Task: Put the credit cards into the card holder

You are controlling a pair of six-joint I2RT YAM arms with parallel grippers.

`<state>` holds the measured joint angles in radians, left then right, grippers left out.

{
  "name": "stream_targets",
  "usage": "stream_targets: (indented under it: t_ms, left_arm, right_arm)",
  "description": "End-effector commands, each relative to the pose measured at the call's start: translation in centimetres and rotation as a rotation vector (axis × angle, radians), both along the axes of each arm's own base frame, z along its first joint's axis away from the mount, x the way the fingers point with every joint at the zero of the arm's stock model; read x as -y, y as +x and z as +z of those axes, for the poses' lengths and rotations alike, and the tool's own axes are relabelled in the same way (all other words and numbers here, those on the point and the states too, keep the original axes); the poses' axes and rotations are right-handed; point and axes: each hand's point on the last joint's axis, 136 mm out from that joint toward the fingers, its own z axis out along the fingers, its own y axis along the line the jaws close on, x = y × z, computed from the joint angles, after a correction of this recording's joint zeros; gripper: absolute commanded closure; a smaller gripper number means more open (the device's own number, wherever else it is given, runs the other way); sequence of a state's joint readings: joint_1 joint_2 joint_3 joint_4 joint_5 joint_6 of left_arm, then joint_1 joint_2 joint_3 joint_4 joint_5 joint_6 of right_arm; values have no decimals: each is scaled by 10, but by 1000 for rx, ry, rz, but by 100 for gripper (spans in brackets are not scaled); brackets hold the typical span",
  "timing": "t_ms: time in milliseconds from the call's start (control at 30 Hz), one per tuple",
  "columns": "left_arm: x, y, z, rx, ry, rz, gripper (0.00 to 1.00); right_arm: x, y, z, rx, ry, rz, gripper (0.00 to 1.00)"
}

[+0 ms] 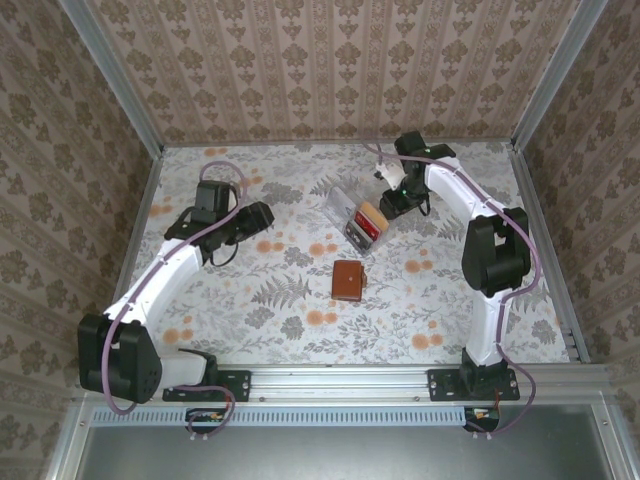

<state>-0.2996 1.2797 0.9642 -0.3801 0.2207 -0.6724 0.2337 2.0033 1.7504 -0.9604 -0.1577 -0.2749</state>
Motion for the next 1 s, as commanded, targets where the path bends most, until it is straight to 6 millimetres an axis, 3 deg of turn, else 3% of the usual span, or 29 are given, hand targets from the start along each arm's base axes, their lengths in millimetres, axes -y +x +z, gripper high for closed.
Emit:
stream_targets:
  t_ms: [0,267,400,533,633,700,867,967]
  left_arm:
    - [0,5,18,69,11,-16,30]
    - [-13,1,28,148,54,17,26]
    - [-23,-4,35,188,99,31,18]
    - [-36,-9,39,252,137,66,0]
    - [-49,-12,41,289,151,111,0]
    - [-61,-15,38,285,145,173,0]
    - [-76,-18,32,295,30,259,0]
    - [-63,-16,26,290,-58,210,0]
  right_arm:
    - [-8,3,48,86,89,-95,52]
    - [-32,-8,99,225,277,-220,42]
    - [-45,-19,117,279,339,-228,33]
    - [-51,-26,137,320,403,-249,24]
    - [-47,-30,149,361,421,-274,14]
    - [-41,-31,155,385,424,-312,1]
    - [-15,-25,164,458,459,-530,0]
    - [-16,-25,152,469,523,-555,0]
